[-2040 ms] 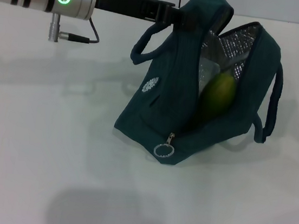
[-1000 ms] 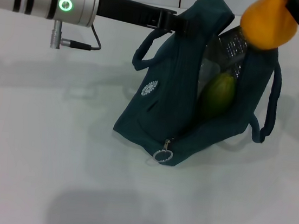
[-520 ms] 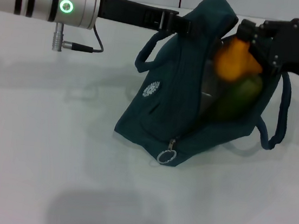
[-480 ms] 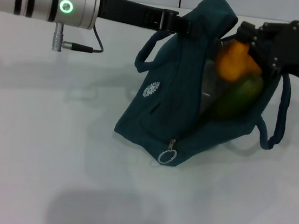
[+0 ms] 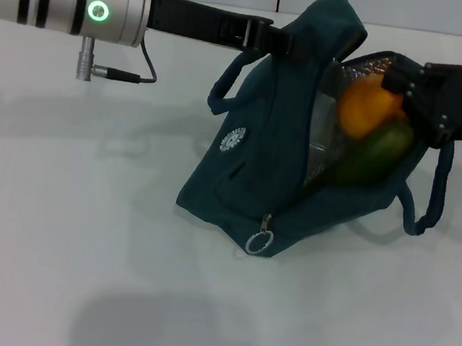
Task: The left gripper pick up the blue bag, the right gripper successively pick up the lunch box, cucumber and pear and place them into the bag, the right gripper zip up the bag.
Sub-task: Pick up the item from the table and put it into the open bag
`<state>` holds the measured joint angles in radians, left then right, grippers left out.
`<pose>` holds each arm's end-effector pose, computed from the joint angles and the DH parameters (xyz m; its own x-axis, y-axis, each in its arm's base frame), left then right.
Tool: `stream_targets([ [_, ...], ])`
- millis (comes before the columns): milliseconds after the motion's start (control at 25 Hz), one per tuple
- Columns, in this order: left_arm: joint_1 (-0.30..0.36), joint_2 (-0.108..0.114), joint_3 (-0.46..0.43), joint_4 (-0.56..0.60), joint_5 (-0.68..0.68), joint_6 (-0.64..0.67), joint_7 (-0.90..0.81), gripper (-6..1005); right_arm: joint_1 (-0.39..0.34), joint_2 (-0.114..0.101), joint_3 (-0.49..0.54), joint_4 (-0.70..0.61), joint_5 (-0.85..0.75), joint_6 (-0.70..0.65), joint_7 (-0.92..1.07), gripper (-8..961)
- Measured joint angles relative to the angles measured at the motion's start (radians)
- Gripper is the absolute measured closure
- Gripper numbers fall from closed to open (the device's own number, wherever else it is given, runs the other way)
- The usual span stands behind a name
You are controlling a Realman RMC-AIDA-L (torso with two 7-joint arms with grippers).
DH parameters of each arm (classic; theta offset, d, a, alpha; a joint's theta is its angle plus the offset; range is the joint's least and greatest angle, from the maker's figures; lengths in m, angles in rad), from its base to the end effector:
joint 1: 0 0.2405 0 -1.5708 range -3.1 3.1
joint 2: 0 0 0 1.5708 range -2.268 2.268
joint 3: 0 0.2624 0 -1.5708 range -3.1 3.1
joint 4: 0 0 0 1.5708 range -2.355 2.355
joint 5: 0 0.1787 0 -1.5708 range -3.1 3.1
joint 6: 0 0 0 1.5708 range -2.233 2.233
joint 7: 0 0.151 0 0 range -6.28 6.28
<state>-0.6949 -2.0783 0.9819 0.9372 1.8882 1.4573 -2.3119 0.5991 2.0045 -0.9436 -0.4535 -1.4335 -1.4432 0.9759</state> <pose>-0.1421 0.3623 -0.0021 0.5457 0.7088 0.4470 0.7438 -0.6554 0.1312 0.2059 0.3491 0.0062 0.7480 0.0482 -0.6619 -0.2727 -0.8869 -0.3728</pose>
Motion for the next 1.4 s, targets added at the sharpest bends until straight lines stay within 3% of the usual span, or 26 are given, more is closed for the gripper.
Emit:
stream_targets([
  [200, 0.000, 0.002, 0.000, 0.000, 0.000, 0.000, -0.004, 943, -0.017, -0.021, 0.001, 0.001, -0.041, 0.015, 0.024, 861],
  [480, 0.000, 0.004, 0.000, 0.000, 0.000, 0.004, -0.010, 943, -0.038, -0.025, -0.001, -0.011, -0.078, 0.032, 0.044, 856],
  [840, 0.000, 0.004, 0.000, 0.000, 0.000, 0.009, -0.011, 943, -0.031, -0.016, 0.007, -0.036, -0.091, 0.094, 0.054, 849],
  [1120, 0.000, 0.003, 0.000, 0.000, 0.002, 0.012, -0.007, 943, -0.029, 0.002, 0.011, -0.109, 0.037, 0.065, 0.071, 844],
  [1400, 0.000, 0.003, 0.001, 0.000, 0.002, 0.012, -0.002, 943, 0.003, -0.001, 0.009, -0.109, 0.071, 0.060, 0.111, 839],
])
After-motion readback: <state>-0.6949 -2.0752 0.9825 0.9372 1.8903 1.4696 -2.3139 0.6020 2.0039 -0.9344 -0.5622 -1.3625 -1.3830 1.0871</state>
